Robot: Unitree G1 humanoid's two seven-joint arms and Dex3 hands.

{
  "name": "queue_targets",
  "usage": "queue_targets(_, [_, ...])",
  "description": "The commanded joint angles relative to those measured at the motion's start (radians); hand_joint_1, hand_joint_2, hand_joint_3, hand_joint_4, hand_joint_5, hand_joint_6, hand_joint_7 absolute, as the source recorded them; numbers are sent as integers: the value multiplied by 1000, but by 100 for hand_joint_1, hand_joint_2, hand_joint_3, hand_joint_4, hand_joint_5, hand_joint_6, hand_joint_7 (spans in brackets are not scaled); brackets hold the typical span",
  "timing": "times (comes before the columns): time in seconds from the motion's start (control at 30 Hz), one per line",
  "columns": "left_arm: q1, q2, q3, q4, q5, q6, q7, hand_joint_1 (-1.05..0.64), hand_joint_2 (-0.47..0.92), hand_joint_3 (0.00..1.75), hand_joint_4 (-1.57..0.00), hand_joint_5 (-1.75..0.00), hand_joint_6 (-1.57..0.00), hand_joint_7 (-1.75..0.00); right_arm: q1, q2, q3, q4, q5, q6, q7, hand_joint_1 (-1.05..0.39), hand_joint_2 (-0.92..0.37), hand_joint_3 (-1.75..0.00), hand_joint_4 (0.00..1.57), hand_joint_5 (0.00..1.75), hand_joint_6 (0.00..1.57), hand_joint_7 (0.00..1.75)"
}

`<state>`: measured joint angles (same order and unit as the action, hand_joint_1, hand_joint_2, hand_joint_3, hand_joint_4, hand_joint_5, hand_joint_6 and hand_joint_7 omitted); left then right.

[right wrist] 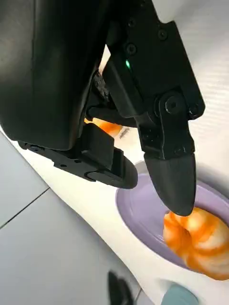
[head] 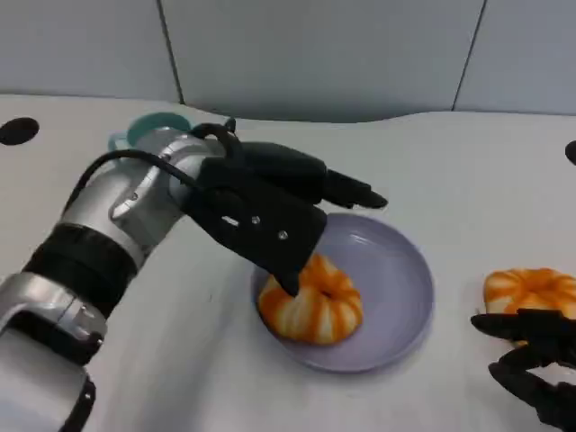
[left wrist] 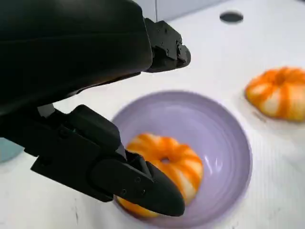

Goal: Grasp the bread from the table and place it into the plate.

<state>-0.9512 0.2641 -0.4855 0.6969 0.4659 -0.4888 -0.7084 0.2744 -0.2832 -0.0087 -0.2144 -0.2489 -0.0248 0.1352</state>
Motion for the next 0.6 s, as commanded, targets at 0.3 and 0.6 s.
queue_targets(0.3, [302,172,267,-171,-312,55,-8,-78,87,1,0,0,-12,-2,3,-15,-7,13,-3,-37,-8,-24,-92,-34,63,77,81,0])
queue_targets(0.6, [607,119,430,-218,-459,125,154,-47,92,6,-8,-60,-33,-3,5,-14,-16,26,9,-47,-2,-26,-92,-34,62,76,81,1])
